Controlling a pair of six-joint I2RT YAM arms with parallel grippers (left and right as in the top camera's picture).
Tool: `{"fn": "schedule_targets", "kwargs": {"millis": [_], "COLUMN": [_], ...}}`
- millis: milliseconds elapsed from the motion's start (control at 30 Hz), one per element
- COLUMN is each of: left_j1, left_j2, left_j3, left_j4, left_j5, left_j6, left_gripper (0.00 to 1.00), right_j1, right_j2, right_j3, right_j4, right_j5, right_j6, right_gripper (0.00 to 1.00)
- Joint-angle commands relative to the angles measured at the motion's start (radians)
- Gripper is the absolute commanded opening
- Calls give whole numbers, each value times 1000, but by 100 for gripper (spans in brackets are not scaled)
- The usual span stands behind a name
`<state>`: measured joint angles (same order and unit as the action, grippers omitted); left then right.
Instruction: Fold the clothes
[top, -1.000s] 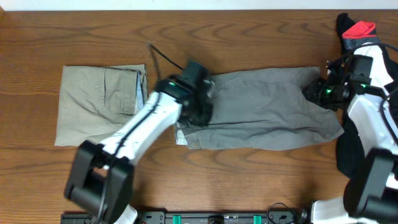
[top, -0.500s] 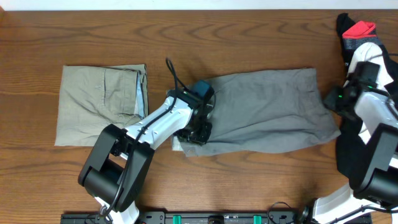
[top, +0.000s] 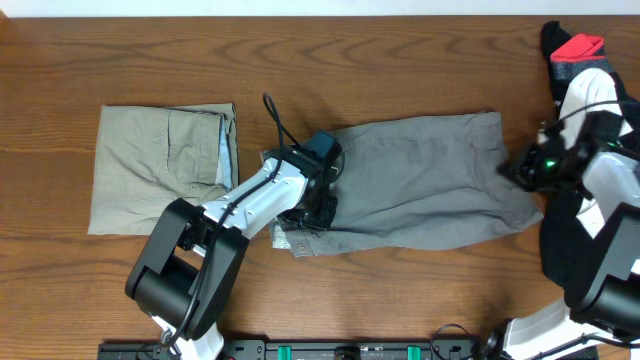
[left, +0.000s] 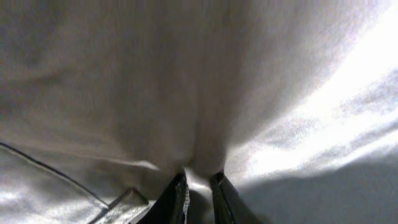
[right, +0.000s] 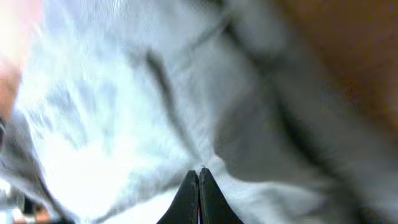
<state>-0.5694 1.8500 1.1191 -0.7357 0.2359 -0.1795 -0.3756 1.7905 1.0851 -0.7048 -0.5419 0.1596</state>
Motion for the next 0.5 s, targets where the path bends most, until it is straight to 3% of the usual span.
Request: {"fn": "schedule_targets", "kwargs": {"millis": [0,267,467], "left_j1": [5,5,5], "left_j2": [13,13,13], "left_j3": [-12,-12,-12], "left_j4": [5,-4,-15], "left_j5": [-13,-13,-13], "left_j6": [-1,-1,0], "left_gripper": [17,17,17], "right_j1": [67,87,43], "right_j2": [-21,-21,-21], "right_j3": [-6,-87,-87], "right_j4": [-29,112,184], "right_j5": [179,692,752], "right_j6": [13,206,230], "right_gripper": [3,7,6]}}
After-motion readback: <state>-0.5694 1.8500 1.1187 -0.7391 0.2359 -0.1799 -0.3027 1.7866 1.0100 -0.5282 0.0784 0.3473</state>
